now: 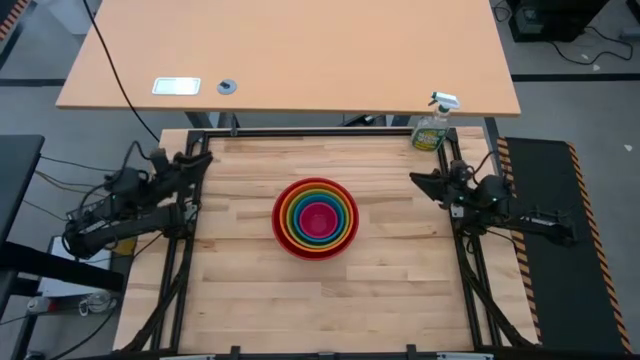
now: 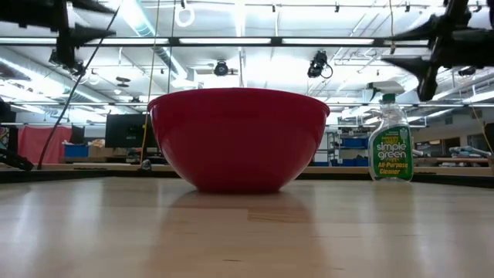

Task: Nest bowls inside each other
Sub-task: Return to Home Position

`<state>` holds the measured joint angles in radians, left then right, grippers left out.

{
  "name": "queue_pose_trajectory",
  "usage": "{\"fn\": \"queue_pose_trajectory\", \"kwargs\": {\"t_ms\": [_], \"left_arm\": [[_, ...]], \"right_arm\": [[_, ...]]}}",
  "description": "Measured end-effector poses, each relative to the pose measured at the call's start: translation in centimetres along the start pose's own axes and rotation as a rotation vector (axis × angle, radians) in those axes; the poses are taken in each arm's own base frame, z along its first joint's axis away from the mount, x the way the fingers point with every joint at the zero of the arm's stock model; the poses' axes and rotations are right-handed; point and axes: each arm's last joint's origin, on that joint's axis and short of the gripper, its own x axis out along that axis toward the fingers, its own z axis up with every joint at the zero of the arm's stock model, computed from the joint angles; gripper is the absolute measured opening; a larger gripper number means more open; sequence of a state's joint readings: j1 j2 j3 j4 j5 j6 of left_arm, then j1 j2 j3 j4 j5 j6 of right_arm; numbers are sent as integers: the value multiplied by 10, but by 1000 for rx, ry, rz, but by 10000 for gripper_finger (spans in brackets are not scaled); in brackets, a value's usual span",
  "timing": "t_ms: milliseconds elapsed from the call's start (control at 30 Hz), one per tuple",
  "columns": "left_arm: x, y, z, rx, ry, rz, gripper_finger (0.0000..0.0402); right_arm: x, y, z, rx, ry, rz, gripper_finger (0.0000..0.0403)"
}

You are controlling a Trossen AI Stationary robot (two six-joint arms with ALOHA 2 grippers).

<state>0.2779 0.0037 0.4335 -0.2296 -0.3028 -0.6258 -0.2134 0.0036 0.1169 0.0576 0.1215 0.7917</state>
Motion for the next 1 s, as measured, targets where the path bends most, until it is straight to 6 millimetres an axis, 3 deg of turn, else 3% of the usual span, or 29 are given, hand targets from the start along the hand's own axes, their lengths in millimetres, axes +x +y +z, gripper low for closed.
{"fn": "queue_pose_trajectory", "kwargs": {"t_ms": [200, 367, 567, 767, 1000], "left_arm": [[3, -9, 10, 13, -97, -75, 192], [20, -12, 5, 40, -62, -53, 192], [42, 2, -28, -2, -61, -91, 183], [40, 30, -67, -150, -86, -157, 147], [40, 38, -77, -159, -50, -145, 118]], "right_arm": [[-1, 9, 12, -49, -159, 57, 167], [-1, 12, 16, -77, -214, 66, 167], [0, 6, 10, -68, -257, 104, 167], [1, -1, 2, -10, -245, 153, 166], [1, -1, 1, -1, -238, 163, 163]]}}
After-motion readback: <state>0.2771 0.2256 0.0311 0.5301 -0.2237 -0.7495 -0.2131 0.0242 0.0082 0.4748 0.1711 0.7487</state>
